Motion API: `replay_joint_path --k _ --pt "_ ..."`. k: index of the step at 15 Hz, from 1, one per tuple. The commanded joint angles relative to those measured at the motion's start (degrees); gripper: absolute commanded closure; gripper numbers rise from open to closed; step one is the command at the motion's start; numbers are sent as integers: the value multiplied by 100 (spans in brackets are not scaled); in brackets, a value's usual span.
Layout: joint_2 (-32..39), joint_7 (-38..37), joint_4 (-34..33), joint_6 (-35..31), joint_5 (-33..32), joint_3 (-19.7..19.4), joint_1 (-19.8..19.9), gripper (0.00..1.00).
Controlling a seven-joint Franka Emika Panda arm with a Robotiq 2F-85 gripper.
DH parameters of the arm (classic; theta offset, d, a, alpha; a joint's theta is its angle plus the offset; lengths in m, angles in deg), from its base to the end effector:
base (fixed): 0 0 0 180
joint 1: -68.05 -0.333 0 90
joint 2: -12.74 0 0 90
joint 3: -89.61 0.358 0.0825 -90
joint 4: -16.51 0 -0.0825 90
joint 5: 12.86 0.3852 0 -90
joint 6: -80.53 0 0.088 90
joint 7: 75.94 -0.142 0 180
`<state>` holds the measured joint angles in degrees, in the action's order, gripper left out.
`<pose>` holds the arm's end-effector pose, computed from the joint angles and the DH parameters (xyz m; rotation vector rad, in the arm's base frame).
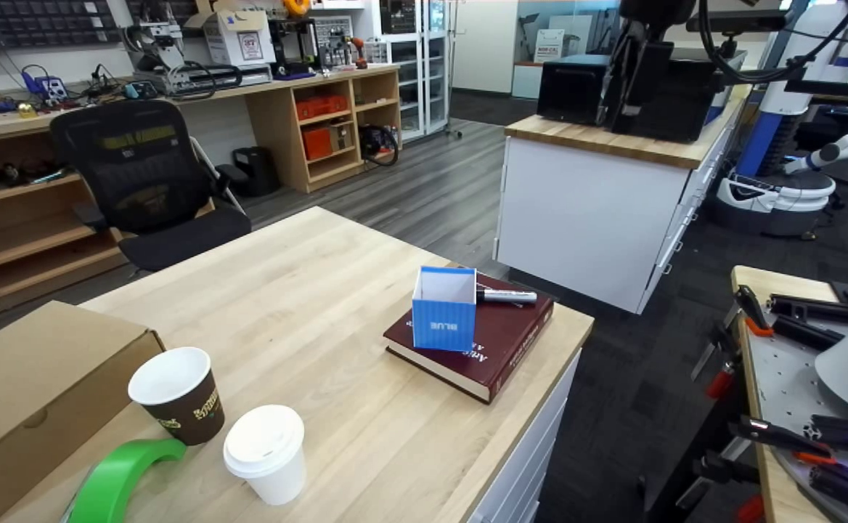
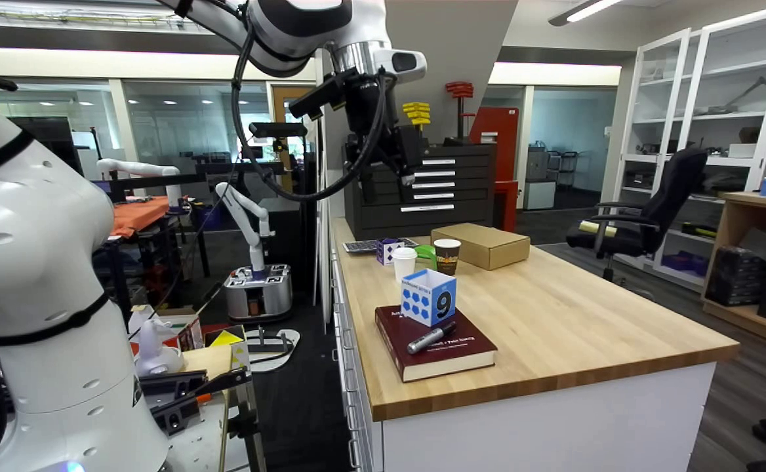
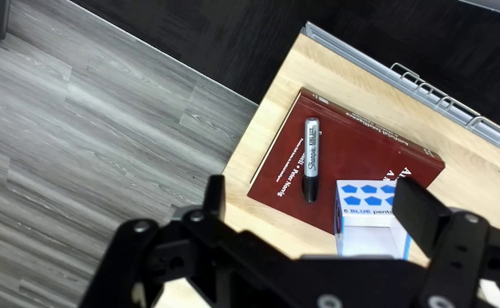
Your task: Place the black marker inside the white and blue box
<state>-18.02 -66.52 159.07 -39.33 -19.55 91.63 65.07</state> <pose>0.3826 0.0251 0.4887 2.9725 0.4478 0.2029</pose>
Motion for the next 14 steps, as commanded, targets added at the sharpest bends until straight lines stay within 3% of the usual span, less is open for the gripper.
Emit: replay_joint_path --k 1,7,14 --pt "32 -43 11 -50 6 -39 -33 0" --pt "648 -371 108 -1019 229 -59 -1 0" --pt "1730 -196 79 -1917 311 -17 -75 0"
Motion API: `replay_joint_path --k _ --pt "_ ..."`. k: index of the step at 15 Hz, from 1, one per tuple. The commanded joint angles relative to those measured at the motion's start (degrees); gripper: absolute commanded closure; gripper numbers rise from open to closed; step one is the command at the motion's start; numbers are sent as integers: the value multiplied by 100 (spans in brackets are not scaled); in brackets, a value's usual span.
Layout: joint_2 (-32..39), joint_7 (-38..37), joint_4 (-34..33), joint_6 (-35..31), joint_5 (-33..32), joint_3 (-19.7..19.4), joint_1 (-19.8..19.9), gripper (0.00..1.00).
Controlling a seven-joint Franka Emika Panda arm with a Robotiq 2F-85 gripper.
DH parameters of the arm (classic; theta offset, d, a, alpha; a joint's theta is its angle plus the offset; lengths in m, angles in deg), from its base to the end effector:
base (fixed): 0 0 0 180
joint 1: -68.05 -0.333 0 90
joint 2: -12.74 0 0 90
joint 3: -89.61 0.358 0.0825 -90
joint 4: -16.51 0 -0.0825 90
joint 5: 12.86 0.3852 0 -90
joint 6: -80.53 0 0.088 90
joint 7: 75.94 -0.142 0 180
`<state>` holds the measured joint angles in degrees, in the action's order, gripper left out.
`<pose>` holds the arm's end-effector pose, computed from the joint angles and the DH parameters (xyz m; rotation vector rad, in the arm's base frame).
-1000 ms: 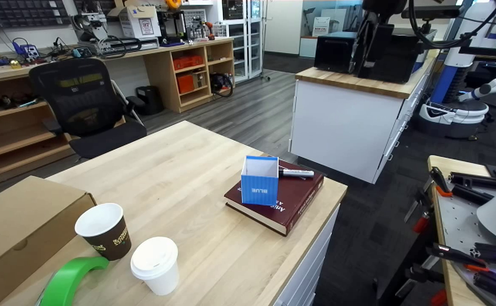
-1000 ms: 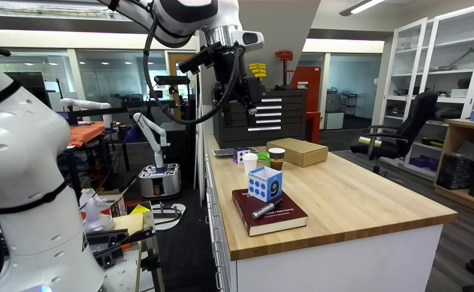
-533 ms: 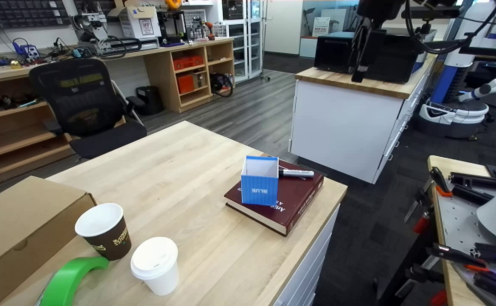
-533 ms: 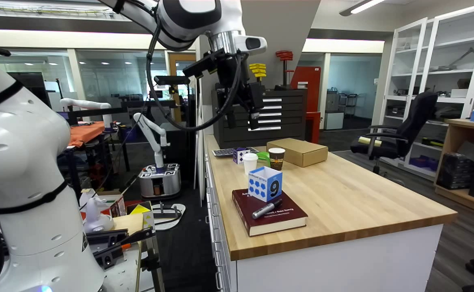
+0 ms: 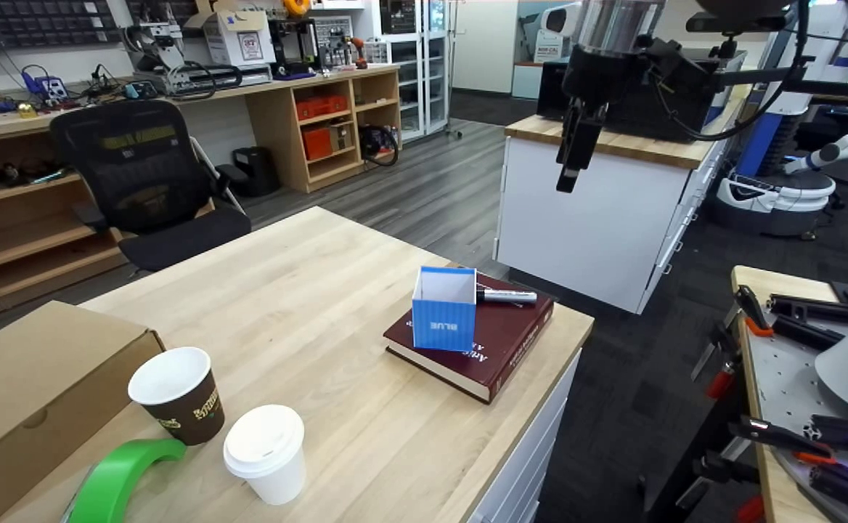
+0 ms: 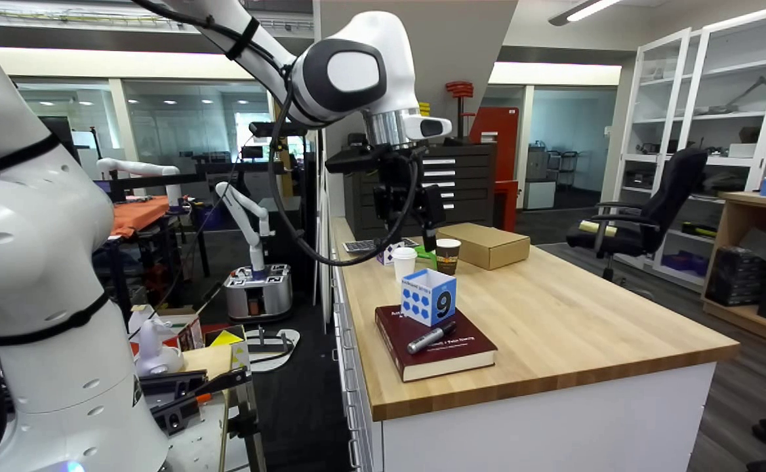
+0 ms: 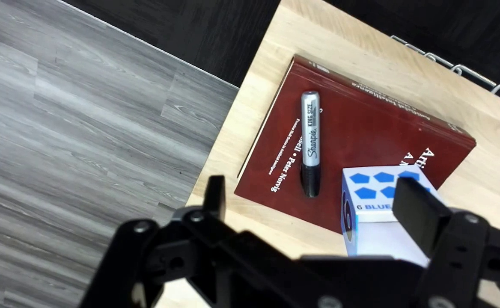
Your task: Place the black marker inside the white and blue box
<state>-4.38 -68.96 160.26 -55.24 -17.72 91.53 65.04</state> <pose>0.4400 0.0350 0.4096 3.0291 0.4010 0.2414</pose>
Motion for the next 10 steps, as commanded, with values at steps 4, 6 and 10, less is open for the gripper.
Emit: replay_joint_path --k 4,6,10 --pt "869 -53 -104 -663 115 86 -75 0" --pt "1097 -33 -127 -763 187 115 -101 0" --pt "1455 31 -127 -774 429 135 -133 0"
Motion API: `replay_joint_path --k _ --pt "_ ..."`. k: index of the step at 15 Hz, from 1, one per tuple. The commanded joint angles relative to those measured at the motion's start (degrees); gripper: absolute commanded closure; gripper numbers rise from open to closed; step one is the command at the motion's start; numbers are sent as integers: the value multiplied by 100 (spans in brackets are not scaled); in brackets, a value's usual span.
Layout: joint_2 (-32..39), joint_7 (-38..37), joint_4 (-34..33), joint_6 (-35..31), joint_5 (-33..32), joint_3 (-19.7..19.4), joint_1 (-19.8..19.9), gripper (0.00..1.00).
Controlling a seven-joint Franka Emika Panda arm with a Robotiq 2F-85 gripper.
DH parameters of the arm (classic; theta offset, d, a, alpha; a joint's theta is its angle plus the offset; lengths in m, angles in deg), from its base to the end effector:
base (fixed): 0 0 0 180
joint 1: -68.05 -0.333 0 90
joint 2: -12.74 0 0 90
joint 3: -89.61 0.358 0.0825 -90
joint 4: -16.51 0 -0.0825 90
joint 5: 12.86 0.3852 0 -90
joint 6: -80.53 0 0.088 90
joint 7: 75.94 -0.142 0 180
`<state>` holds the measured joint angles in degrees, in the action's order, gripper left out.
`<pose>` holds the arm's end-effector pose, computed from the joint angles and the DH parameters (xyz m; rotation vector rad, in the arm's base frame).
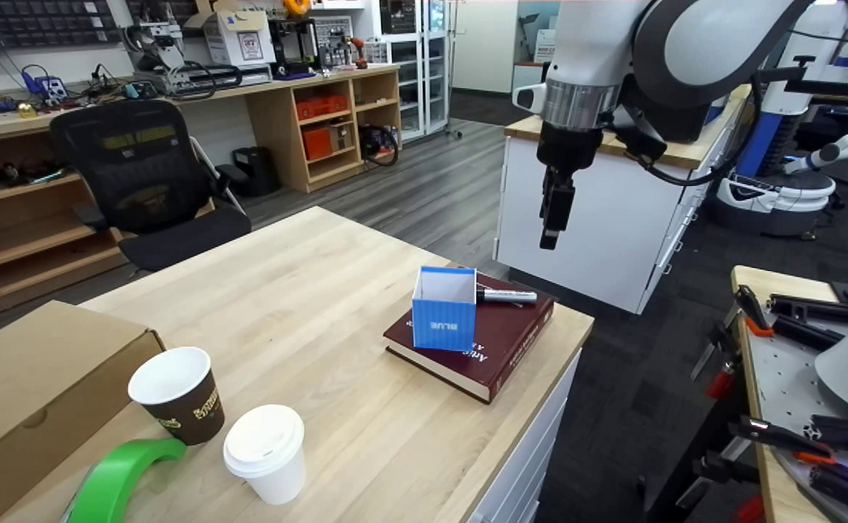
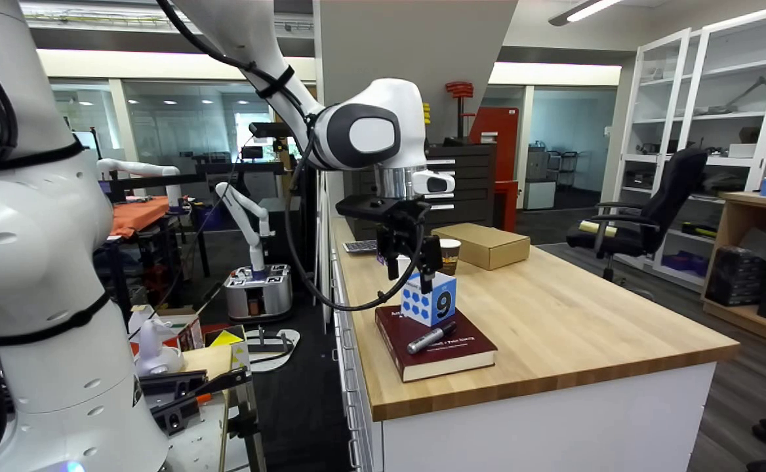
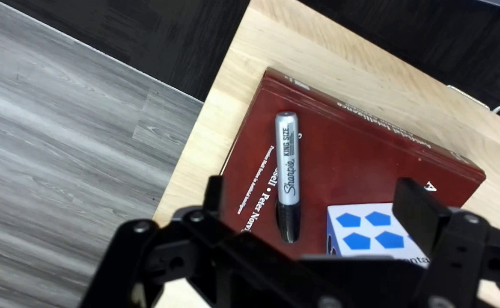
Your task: Place the black marker inside the white and blue box
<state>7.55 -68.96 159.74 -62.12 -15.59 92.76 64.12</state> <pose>0.4644 0.0568 0.3312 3.0730 0.4363 0.1246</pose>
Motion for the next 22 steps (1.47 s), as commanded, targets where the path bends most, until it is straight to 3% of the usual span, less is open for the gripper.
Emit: replay_joint_path --k 1,8,22 --pt "86 0 -9 10 54 13 -2 0" --pt "254 -101 -48 -19 -64 19 23 0" --pt "1479 801 -576 -737 28 50 99 0"
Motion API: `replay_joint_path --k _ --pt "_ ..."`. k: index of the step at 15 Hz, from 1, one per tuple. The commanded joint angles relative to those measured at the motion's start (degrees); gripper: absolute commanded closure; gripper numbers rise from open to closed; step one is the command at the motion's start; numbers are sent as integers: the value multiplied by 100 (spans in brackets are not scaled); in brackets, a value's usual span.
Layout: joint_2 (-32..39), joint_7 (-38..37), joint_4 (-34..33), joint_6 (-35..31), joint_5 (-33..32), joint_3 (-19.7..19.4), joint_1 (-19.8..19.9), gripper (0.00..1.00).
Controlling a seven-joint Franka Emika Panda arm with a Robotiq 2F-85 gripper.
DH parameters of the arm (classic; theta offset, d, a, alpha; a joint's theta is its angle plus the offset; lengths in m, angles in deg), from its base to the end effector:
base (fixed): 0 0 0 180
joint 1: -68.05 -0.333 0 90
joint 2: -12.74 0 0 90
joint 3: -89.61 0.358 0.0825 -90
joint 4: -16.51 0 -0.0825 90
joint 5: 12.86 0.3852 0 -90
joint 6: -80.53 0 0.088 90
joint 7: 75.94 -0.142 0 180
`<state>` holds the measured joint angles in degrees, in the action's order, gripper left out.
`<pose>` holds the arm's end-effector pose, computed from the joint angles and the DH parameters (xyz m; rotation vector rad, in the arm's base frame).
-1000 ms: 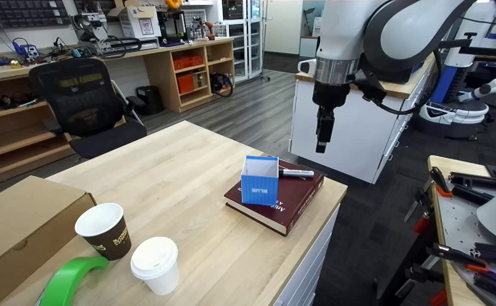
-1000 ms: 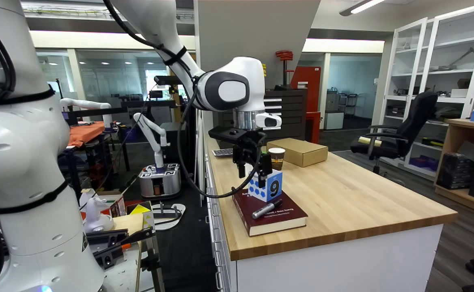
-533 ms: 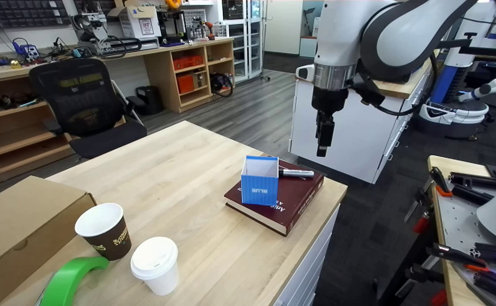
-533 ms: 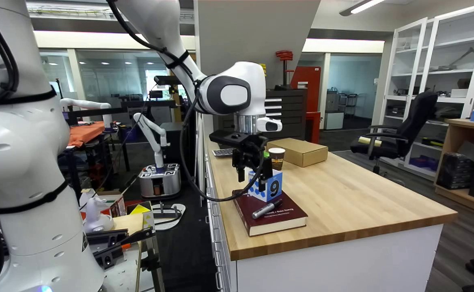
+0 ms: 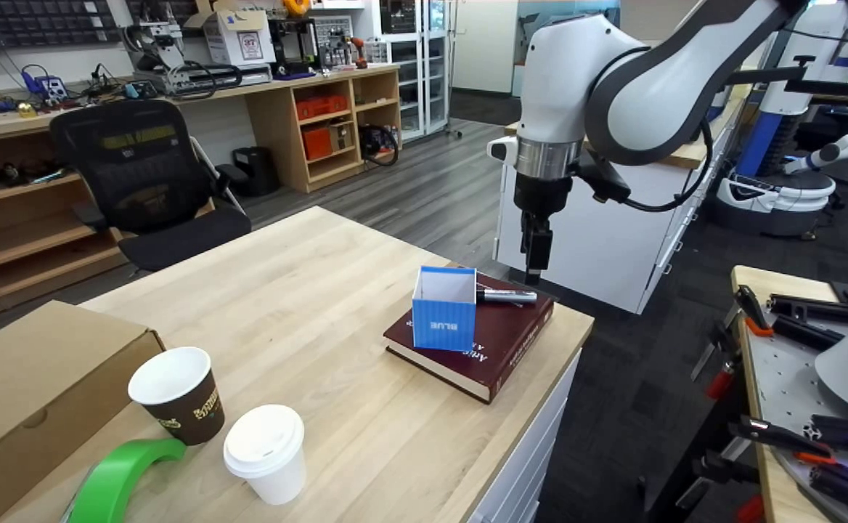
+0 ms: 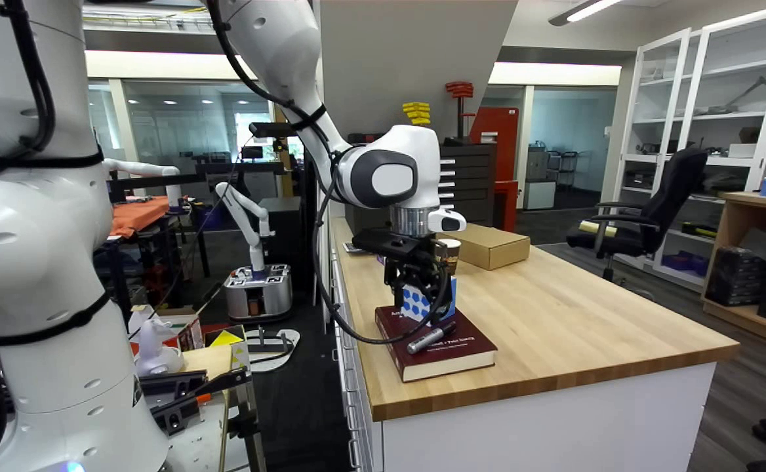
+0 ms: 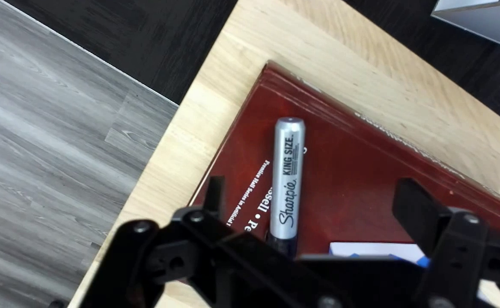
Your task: Place the black marker inside the white and blue box
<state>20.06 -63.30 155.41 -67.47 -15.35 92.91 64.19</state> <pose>0.4986 0.0629 0.2642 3.0668 0.5922 0.0478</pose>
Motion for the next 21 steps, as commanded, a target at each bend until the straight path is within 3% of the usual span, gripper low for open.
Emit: replay_joint_path --k 1,20,21 --pt "285 281 -171 -229 8 40 106 0" --pt "991 940 -263 -478 320 325 338 0" --pt "1001 954 -250 -510 349 341 367 14"
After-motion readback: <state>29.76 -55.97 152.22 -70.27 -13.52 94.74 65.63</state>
